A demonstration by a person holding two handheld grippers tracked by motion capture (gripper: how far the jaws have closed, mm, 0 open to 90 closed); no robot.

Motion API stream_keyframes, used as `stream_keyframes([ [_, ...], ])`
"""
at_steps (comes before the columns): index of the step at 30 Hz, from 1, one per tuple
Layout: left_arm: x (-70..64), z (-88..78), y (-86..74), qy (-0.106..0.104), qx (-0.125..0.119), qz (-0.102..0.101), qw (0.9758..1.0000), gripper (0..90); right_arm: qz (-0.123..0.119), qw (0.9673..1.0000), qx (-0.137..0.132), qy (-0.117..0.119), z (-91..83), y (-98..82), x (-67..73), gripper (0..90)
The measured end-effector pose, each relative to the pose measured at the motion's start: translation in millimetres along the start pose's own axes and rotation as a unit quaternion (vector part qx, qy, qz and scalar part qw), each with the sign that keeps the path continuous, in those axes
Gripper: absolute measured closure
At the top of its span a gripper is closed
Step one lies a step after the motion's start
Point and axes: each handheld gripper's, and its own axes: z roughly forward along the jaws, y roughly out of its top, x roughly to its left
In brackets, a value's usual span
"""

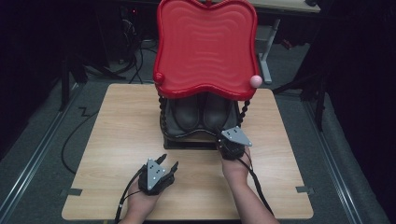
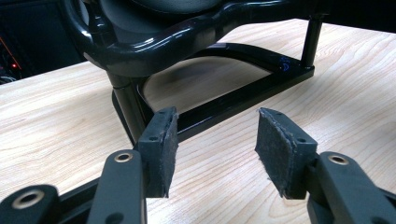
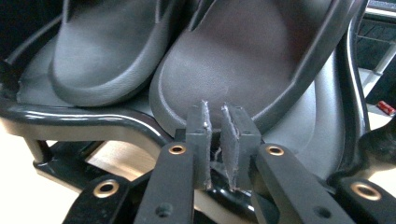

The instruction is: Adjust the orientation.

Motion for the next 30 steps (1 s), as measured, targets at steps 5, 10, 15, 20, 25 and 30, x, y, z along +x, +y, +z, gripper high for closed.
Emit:
stream_keyframes([
  [5, 1.3, 0.4, -0.6, 0.000, 0.000, 0.000, 1.0000, 48.7, -0.006, 1.0000, 0.002, -0.002, -0.4, 0.0, 1.7, 81.0],
  [10, -0.7, 0.1, -0.8, -0.001, 0.000, 0.007, 1.0000, 48.4, -0.010, 0.9999, 0.007, 0.002, -1.4, -2.6, 2.9, 79.7],
  [15, 0.7, -0.9, -2.9, 0.001, 0.000, 0.007, 1.0000, 47.7, -0.005, 0.9999, -0.009, 0.009, -9.4, 1.3, 2.5, 76.5],
  [20, 3.2, -2.0, -6.3, 0.003, -0.001, 0.007, 1.0000, 45.3, -0.003, 0.9996, -0.018, 0.020, -22.0, 1.6, -1.0, 69.0],
  [25, 8.0, -3.9, -10.6, 0.004, 0.004, 0.006, 1.0000, 44.7, -0.006, 0.9993, -0.015, 0.032, -27.3, -5.7, -2.7, 61.1],
  [30, 14.8, -3.5, -13.6, 0.002, 0.013, -0.010, 0.9999, 44.3, -0.005, 0.9988, 0.002, 0.049, -33.0, -24.0, -7.9, 52.5],
])
